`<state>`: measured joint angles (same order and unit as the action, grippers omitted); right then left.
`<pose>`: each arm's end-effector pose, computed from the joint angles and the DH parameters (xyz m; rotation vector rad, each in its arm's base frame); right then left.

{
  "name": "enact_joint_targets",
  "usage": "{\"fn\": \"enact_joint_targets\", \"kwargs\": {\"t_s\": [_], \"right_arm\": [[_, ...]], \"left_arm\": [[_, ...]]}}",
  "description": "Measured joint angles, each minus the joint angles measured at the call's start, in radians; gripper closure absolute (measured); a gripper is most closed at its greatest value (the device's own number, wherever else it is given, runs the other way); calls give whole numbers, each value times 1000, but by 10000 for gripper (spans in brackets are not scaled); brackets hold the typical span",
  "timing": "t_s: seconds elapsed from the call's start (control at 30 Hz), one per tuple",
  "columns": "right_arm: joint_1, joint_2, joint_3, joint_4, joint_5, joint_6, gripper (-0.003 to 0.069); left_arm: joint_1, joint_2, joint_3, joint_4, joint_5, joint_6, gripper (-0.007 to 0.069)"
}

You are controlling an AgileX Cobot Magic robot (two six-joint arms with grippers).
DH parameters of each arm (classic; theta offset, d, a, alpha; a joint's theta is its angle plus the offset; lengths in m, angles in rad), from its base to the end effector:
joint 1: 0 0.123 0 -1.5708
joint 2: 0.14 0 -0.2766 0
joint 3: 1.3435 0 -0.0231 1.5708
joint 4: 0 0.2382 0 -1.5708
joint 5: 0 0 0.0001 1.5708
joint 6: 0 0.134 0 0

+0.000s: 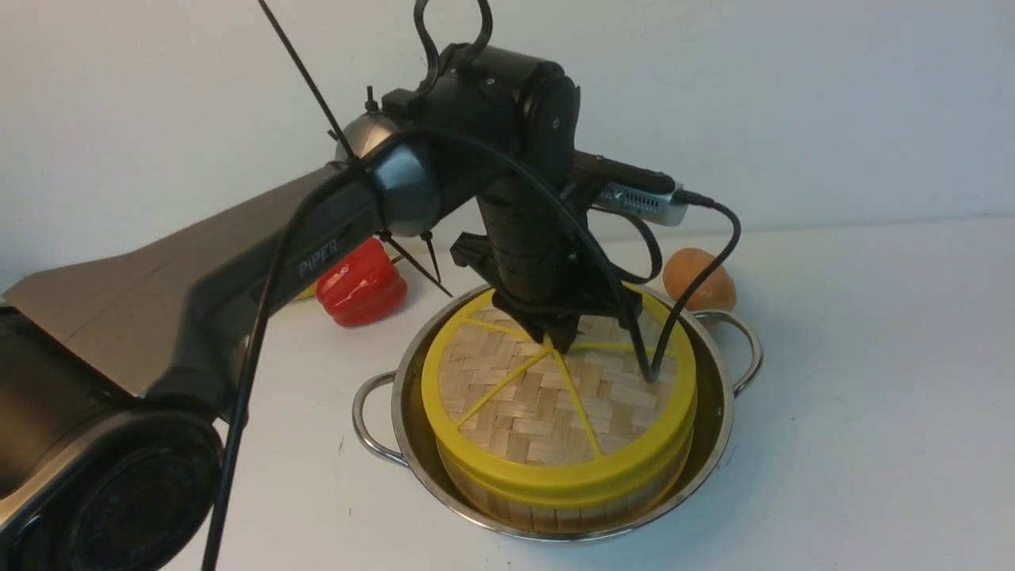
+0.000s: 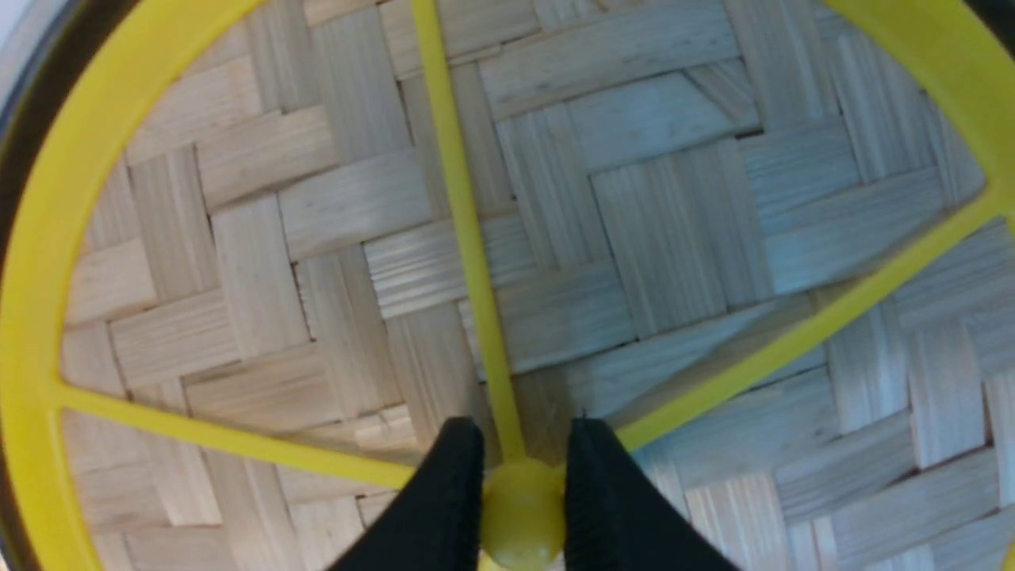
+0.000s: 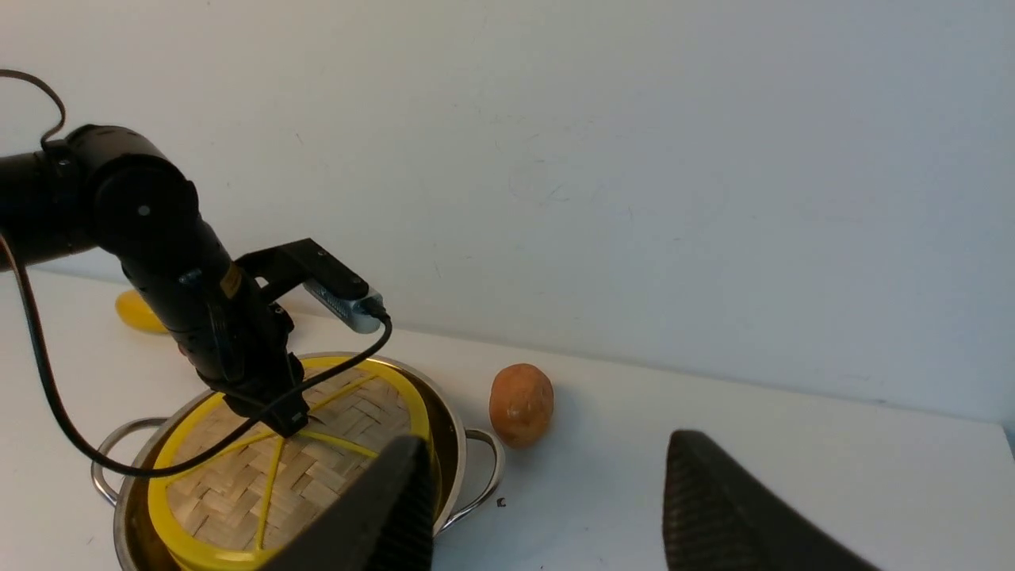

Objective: Place the steamer in the pot on the white table, and put the lid on the steamer.
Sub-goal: 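Place the yellow bamboo steamer lid onto the steamer in the pot with the left gripper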

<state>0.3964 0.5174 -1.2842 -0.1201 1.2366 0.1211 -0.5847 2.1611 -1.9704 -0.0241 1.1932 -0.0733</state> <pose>0.0462 0.0029 0.4373 -0.2320 1.9402 0.2053 0.3819 -0.2564 0.1985 0.7217 2.7936 -0.1609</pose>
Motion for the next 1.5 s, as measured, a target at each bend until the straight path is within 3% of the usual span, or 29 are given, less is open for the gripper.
{"fn": "enact_joint_targets", "kwargs": {"t_s": [1.5], "right_arm": [[0, 0, 0, -10, 0, -4, 264]], "left_arm": [[-51, 11, -68, 9, 29, 1, 503]]}}
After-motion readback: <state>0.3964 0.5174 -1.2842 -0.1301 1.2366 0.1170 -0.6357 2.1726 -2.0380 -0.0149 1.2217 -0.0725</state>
